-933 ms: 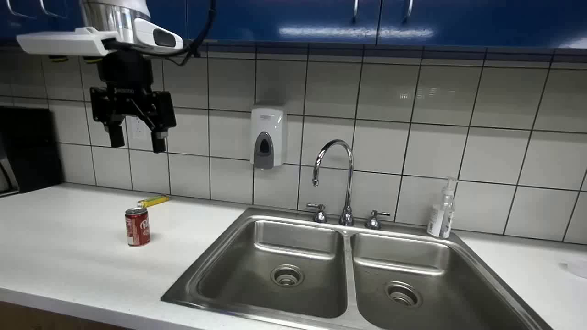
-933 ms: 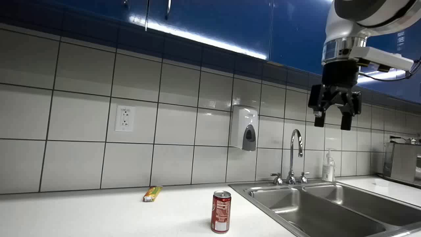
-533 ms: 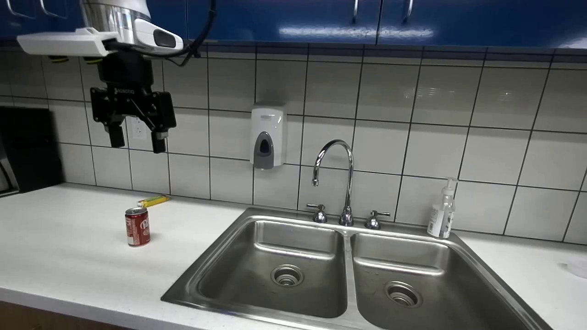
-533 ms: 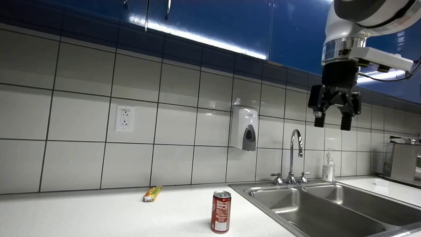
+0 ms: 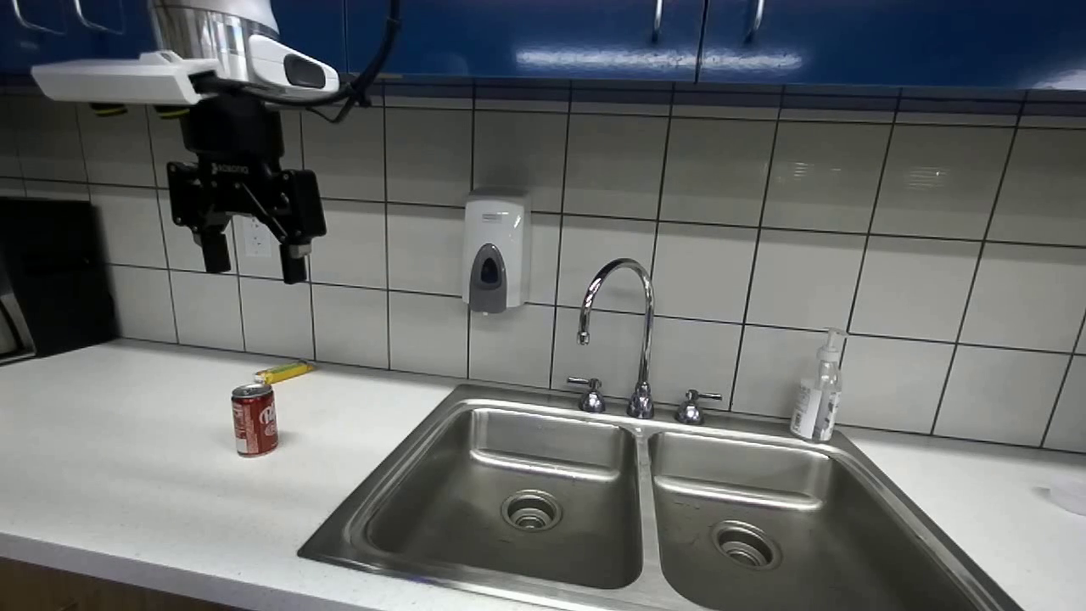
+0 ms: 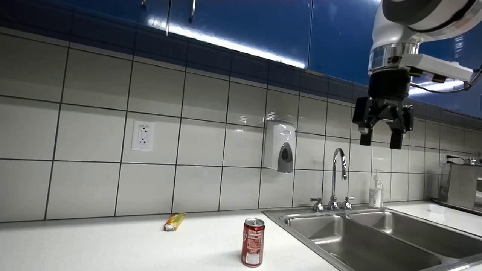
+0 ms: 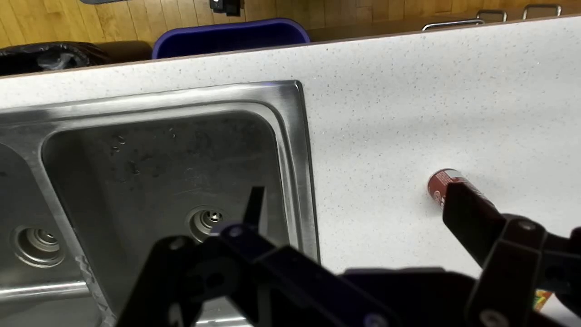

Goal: Put the can into the sink

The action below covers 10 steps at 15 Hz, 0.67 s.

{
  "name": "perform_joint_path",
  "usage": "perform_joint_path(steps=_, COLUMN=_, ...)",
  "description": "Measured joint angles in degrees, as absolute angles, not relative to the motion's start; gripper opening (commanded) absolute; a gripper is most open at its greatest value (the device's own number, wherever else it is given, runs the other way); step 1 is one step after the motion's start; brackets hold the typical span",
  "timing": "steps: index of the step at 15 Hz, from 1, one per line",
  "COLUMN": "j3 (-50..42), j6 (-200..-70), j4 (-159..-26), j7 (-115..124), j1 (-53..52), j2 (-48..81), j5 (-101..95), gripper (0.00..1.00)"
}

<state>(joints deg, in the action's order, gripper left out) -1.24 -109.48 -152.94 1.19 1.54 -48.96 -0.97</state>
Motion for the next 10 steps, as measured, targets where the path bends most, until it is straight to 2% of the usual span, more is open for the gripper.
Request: perform_joint_path(steps=10, j3=-1.2, j6=-113.1, j4=-155.5, j7=0.8, j1=-0.3, j2=-41.0, j5=-0.8, gripper=1.00)
